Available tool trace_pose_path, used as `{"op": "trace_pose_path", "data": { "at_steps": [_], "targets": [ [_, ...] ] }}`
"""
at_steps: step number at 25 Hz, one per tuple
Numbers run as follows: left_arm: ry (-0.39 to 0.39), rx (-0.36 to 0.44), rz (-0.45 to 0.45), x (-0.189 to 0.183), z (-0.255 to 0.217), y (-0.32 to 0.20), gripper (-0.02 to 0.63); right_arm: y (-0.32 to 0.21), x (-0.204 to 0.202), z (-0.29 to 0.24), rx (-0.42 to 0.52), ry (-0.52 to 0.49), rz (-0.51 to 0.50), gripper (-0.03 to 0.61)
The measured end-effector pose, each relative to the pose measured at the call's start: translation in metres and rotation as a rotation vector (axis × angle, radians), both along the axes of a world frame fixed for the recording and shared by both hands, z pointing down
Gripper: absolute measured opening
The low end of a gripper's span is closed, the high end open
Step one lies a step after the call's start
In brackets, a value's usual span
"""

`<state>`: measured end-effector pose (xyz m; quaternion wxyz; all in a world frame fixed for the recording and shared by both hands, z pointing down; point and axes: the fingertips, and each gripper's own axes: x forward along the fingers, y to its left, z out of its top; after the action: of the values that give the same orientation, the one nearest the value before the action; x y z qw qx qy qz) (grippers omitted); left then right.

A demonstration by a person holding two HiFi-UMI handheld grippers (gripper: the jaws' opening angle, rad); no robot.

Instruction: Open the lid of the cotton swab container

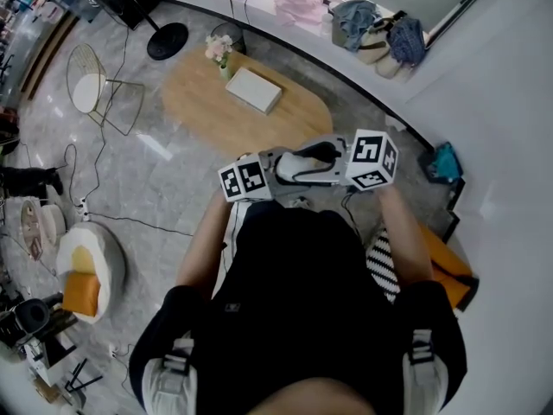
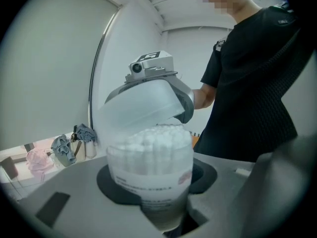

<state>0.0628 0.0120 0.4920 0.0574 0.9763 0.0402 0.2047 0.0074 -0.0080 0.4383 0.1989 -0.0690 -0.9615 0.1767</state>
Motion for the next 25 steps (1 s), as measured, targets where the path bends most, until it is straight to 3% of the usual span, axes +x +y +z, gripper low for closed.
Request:
{"op": "trace_pose_path", "data": {
  "at_steps": [5,10,25],
  "targets": [
    [0.027,-0.006,0.004,-0.001,-0.004,0.001,0.193,0.0,-0.001,-0.004,-0.01,-0.017,-0.004,0.193],
    [0.074,-0.021,0.005,-0.001,-0.013,-0.006,0.193,-0.012,0.0,-0.019,0.011,-0.115,0.028,0.195],
    [0.092,-0.037,0.014,-0.032,-0.016,-0.015,0.193,-0.07,-0.009,-0.03,0.046,-0.249,0.267,0.172]
  ]
}}
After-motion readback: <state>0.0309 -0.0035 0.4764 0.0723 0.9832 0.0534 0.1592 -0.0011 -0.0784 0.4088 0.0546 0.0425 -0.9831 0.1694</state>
